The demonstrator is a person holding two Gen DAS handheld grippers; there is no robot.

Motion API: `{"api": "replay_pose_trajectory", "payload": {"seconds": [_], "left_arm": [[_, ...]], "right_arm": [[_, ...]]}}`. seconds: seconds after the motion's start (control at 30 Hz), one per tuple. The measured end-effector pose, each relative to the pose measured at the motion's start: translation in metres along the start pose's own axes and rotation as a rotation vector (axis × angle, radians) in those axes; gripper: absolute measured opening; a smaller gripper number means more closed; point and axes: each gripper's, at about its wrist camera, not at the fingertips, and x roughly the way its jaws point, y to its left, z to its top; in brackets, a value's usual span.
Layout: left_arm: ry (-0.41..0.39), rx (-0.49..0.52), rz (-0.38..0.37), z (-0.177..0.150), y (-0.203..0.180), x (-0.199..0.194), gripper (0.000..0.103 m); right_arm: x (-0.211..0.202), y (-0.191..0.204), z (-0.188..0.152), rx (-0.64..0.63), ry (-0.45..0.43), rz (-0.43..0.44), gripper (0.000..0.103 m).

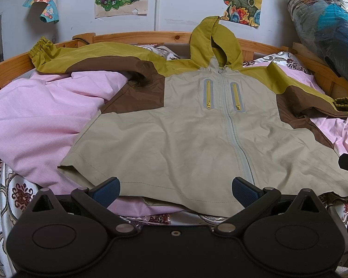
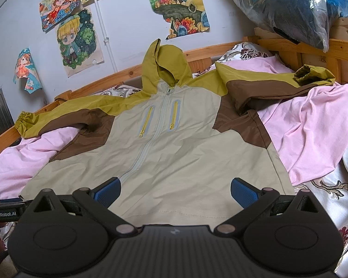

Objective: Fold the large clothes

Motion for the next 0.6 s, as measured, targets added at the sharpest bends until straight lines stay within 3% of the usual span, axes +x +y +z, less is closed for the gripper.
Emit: {"api": "replay_pose_trajectory", "payload": {"seconds": [0.6], "left_arm": [[0.006,-0.003,0.003,0.002,-0.011,-0.003,0.102]], "right_arm": [[-0.001,-0.002,0.001,0.021,0.001,-0.024,0.103]]}}
